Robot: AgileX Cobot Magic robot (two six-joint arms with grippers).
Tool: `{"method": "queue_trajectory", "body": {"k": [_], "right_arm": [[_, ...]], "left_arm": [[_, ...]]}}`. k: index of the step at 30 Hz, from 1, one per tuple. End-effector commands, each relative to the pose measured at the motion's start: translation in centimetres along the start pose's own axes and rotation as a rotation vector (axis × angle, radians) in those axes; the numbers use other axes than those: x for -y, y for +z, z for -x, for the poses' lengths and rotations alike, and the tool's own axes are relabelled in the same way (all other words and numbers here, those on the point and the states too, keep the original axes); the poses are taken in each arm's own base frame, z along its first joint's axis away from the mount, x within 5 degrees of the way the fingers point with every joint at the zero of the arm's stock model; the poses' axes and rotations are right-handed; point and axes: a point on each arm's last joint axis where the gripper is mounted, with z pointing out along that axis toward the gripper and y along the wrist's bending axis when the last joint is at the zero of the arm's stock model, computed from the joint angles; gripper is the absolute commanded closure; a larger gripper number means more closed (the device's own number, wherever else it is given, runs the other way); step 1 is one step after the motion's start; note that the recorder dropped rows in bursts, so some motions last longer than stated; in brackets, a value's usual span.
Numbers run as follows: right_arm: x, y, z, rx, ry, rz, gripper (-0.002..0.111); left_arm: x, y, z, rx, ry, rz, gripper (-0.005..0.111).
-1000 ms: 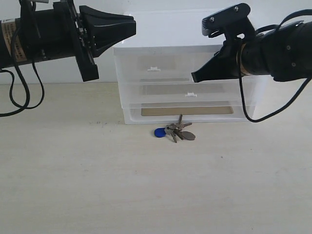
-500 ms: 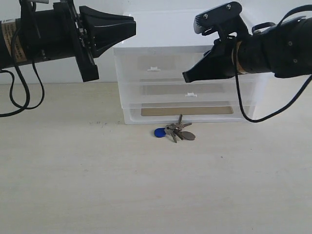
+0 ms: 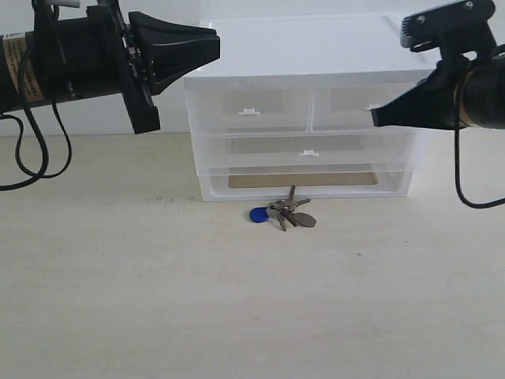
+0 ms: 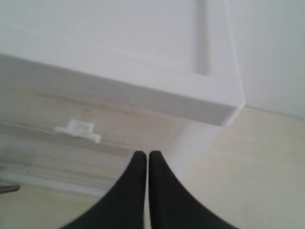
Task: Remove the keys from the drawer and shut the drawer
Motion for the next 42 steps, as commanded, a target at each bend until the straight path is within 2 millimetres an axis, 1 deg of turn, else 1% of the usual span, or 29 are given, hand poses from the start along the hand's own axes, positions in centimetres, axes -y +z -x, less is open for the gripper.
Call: {"method": "queue_trajectory", "body": {"k": [1, 3, 5, 9, 14, 17, 19, 21, 23, 26, 29, 32, 35, 38, 42], "right_arm": [[1.8, 1.9, -0.6, -0.042, 0.079, 0.013, 0.108], [1.9, 2.7, -0.6, -0.05, 0.093, 0.044, 0.108], [1.6, 3.5, -0.2, -0.05, 0.084, 0.073, 0.108], [1.2, 4.2, 0.5, -0.036, 0.066, 0.113, 0.108], [1.2, 4.2, 0.6, -0.032, 0.065, 0.115, 0.108], [0.7, 4.1, 0.6, -0.037, 0.065, 0.18, 0.108], [0.3, 3.6, 0.4, -0.043, 0.066, 0.225, 0.108], [0.6, 2.6, 0.2, -0.039, 0.065, 0.2, 0.108], [1.2, 1.3, 0.4, -0.02, 0.07, 0.159, 0.108], [1.7, -1.3, 1.0, 0.026, 0.09, 0.155, 0.108], [1.7, -5.0, 2.1, 0.105, 0.112, 0.179, 0.108], [1.5, -9.2, 3.2, 0.208, 0.124, 0.211, 0.108], [1.3, -13.4, 3.7, 0.307, 0.139, 0.25, 0.108], [1.6, -17.1, 3.2, 0.392, 0.155, 0.276, 0.108], [2.5, -21.6, 1.8, 0.506, 0.169, 0.288, 0.108]], "left_arm": [[0.3, 0.0, 0.2, -0.002, 0.0, -0.002, 0.102], [0.3, 0.0, 0.2, 0.001, -0.002, 0.001, 0.102], [0.2, 0.0, 0.2, 0.001, -0.001, 0.003, 0.102], [0.2, 0.0, 0.2, 0.001, -0.001, 0.003, 0.102], [0.0, 0.0, 0.1, -0.005, 0.004, 0.027, 0.102], [-0.1, 0.0, 0.2, 0.0, 0.001, 0.037, 0.102], [-0.1, 0.0, 0.2, 0.0, 0.001, 0.037, 0.102], [-0.1, 0.0, 0.2, 0.0, 0.001, 0.037, 0.102], [-0.1, 0.0, 0.2, 0.0, 0.001, 0.037, 0.102], [-0.1, 0.0, 0.2, 0.008, -0.005, 0.043, 0.102], [-0.2, 0.0, 0.3, 0.01, -0.012, 0.046, 0.102], [-0.2, 0.0, 0.3, 0.011, -0.047, 0.045, 0.102], [-0.2, 0.0, 0.1, 0.004, -0.07, 0.05, 0.102], [0.0, -0.1, -0.5, -0.016, -0.121, 0.063, 0.102], [0.8, -0.5, -1.5, -0.033, -0.175, 0.069, 0.102]]}}
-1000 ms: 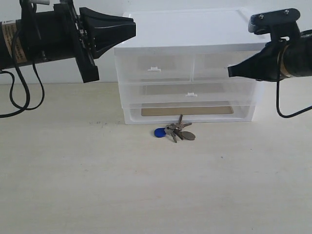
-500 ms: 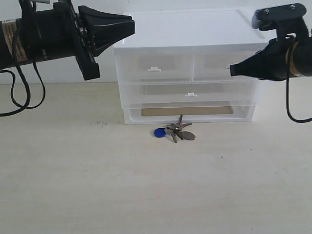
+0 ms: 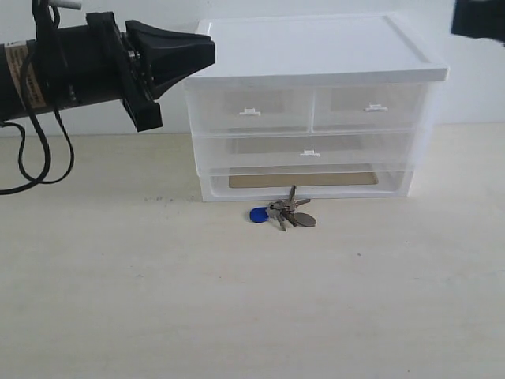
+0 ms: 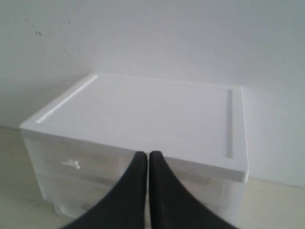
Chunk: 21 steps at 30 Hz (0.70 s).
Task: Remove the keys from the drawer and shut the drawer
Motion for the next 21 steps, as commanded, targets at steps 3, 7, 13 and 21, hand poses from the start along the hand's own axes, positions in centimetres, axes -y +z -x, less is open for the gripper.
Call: {"method": "queue_trajectory", "body": {"k": [3, 7, 13, 21], "right_arm": [[-0.2, -6.4, 0.3, 0.158, 0.028, 0.011, 0.108], [-0.2, -9.4, 0.2, 0.24, 0.031, 0.017, 0.108], [-0.5, -12.2, -0.2, 0.319, 0.034, 0.052, 0.108], [-0.8, -13.5, -0.6, 0.353, 0.027, 0.087, 0.108]], "left_arm": [[1.4, -1.0, -1.5, -0.002, -0.139, 0.05, 0.102], [2.9, -2.3, -1.5, 0.0, -0.169, 0.066, 0.102], [5.5, -5.6, 1.2, 0.039, -0.15, 0.172, 0.102], [10.0, -11.7, 4.9, 0.082, -0.13, 0.379, 0.102]]}}
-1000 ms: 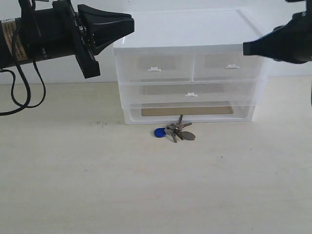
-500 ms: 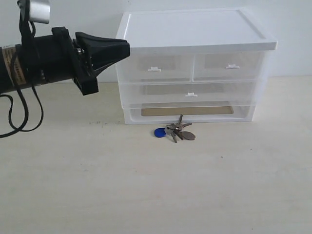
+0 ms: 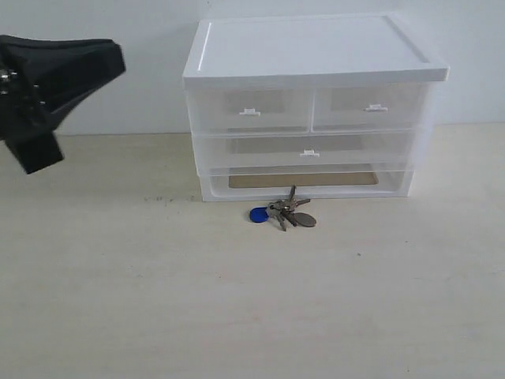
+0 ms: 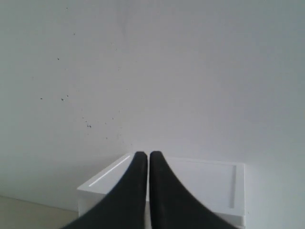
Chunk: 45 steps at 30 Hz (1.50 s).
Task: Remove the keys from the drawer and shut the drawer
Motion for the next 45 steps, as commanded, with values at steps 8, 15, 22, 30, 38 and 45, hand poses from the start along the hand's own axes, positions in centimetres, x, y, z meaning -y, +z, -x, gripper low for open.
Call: {"method": "queue_trajectory", "body": {"k": [8, 15, 22, 30, 38, 45], "right_arm": [[-0.5, -0.4, -0.2, -0.004, 0.004, 0.05, 0.108], [-0.6, -0.4, -0.2, -0.008, 0.008, 0.065, 0.108], [-0.6, -0.4, -0.2, -0.008, 0.008, 0.065, 0.108], [-0.6, -0.4, -0.2, -0.008, 0.008, 0.065, 0.108], [-0.6, -0.4, -0.2, -0.008, 0.01, 0.065, 0.108], [-0.7, -0.4, -0.3, -0.011, 0.008, 0.077, 0.108]], "left_arm": [[6.3, -10.8, 4.3, 0.303, 0.073, 0.129, 0.102], [9.6, -16.4, 5.1, 0.507, 0.184, 0.182, 0.102], [10.2, -17.3, 5.2, 0.548, 0.207, 0.186, 0.102], [10.2, -17.3, 5.2, 0.547, 0.206, 0.188, 0.102], [10.2, -17.3, 5.2, 0.547, 0.207, 0.187, 0.102], [10.1, -17.4, 5.3, 0.566, 0.17, 0.189, 0.102]]}}
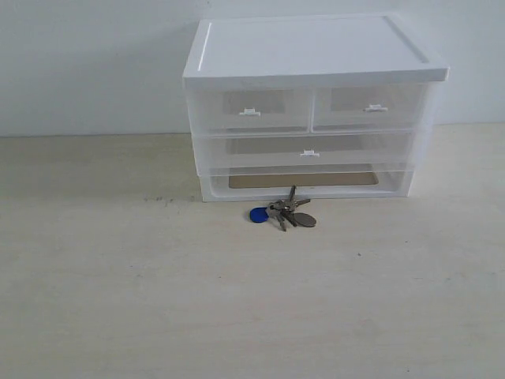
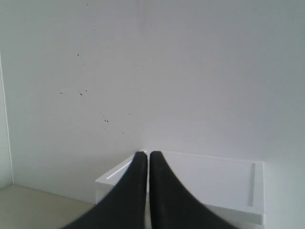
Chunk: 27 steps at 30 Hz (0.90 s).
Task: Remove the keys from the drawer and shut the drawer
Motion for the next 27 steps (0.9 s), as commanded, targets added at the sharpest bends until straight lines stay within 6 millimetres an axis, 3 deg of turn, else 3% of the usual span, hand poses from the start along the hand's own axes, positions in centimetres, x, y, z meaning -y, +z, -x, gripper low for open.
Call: {"method": "queue_trajectory", "body": {"k": [1, 6, 11, 27], "right_arm": [[-0.1, -0.2, 0.0, 0.003, 0.0, 0.015, 0.108], [-0.1, -0.2, 0.0, 0.004, 0.002, 0.013, 0.108], [-0.1, -0.2, 0.0, 0.004, 0.002, 0.011, 0.108], [-0.1, -0.2, 0.0, 0.004, 0.003, 0.011, 0.108]], "left_arm": [[-0.3, -0.1, 0.1, 0.025, -0.08, 0.027, 0.102], [-1.4, -0.2, 0.2, 0.046, -0.191, 0.154, 0.102], [-3.0, -0.6, -0.8, -0.041, -0.23, 0.343, 0.102], [-4.1, -2.0, -3.9, -0.442, 0.005, 0.616, 0.102]]}}
